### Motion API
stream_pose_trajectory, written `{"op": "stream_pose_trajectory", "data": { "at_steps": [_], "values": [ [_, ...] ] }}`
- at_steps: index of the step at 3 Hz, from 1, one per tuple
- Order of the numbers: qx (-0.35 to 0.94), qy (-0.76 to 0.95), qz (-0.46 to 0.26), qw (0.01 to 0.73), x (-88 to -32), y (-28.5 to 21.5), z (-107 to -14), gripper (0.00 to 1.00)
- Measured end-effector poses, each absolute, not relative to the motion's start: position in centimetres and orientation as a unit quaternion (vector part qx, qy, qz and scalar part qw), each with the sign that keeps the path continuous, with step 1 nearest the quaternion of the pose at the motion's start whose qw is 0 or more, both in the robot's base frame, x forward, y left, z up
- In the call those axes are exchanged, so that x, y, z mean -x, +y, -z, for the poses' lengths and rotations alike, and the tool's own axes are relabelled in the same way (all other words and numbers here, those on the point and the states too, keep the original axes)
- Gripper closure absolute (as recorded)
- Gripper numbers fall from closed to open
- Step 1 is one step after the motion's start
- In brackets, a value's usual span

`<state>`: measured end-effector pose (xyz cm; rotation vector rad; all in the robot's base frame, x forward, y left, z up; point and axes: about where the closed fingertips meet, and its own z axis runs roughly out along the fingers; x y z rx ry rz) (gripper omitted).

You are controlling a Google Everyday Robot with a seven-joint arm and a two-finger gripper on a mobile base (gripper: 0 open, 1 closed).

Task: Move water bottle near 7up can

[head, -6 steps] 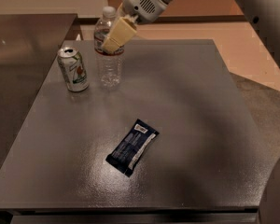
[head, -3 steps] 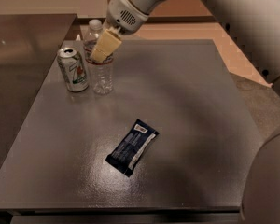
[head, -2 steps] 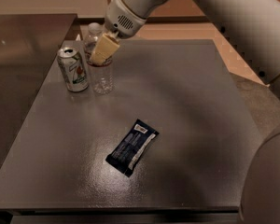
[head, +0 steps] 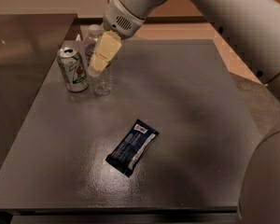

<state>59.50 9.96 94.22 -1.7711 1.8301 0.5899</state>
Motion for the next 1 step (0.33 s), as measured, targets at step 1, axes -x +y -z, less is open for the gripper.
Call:
{"op": "stream_pose_trajectory", "data": {
  "at_steps": [1],
  "values": [
    [0.654, 0.676, -0.218, 0.261, -59.50, 9.96, -94.22, 0.00]
  ]
}}
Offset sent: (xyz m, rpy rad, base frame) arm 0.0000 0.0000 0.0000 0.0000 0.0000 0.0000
